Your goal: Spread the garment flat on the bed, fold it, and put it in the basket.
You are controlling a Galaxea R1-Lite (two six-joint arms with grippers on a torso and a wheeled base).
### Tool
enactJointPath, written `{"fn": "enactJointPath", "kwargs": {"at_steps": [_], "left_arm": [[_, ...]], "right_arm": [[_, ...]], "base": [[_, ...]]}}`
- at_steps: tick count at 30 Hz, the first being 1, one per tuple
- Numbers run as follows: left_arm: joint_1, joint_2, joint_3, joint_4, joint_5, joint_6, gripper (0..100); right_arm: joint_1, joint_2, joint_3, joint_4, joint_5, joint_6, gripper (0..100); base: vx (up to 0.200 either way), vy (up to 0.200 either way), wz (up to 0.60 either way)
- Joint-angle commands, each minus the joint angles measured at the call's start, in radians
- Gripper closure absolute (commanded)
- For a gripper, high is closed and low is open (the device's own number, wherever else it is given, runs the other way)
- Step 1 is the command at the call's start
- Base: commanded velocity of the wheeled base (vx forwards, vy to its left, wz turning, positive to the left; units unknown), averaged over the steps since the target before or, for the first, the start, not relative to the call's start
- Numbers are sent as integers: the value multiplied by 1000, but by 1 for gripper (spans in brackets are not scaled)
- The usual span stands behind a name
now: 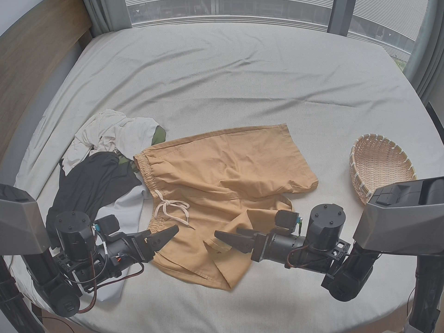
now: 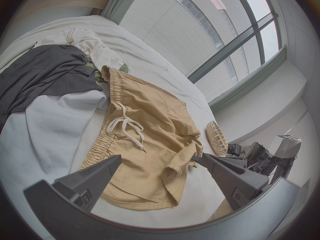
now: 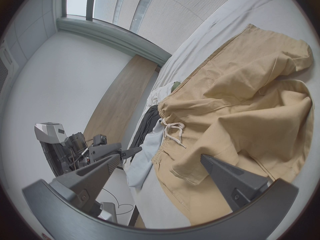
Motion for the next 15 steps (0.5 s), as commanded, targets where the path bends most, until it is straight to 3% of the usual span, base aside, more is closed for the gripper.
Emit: {"fn": "enactJointPath", "kwargs": {"at_steps": [1, 6, 15], "left_arm": [[0, 0, -1, 0, 1, 0, 0], [0, -3, 2, 0, 1, 0, 0], [-2, -2, 8, 0, 9, -2, 0]], "right_arm": [[-6, -16, 6, -2, -4, 12, 0], [-44, -102, 88, -1, -14, 10, 0], [-187, -185, 292, -1, -80, -67, 0]], "base": [[0, 0, 0], [0, 0, 0], [0, 0, 0]]}}
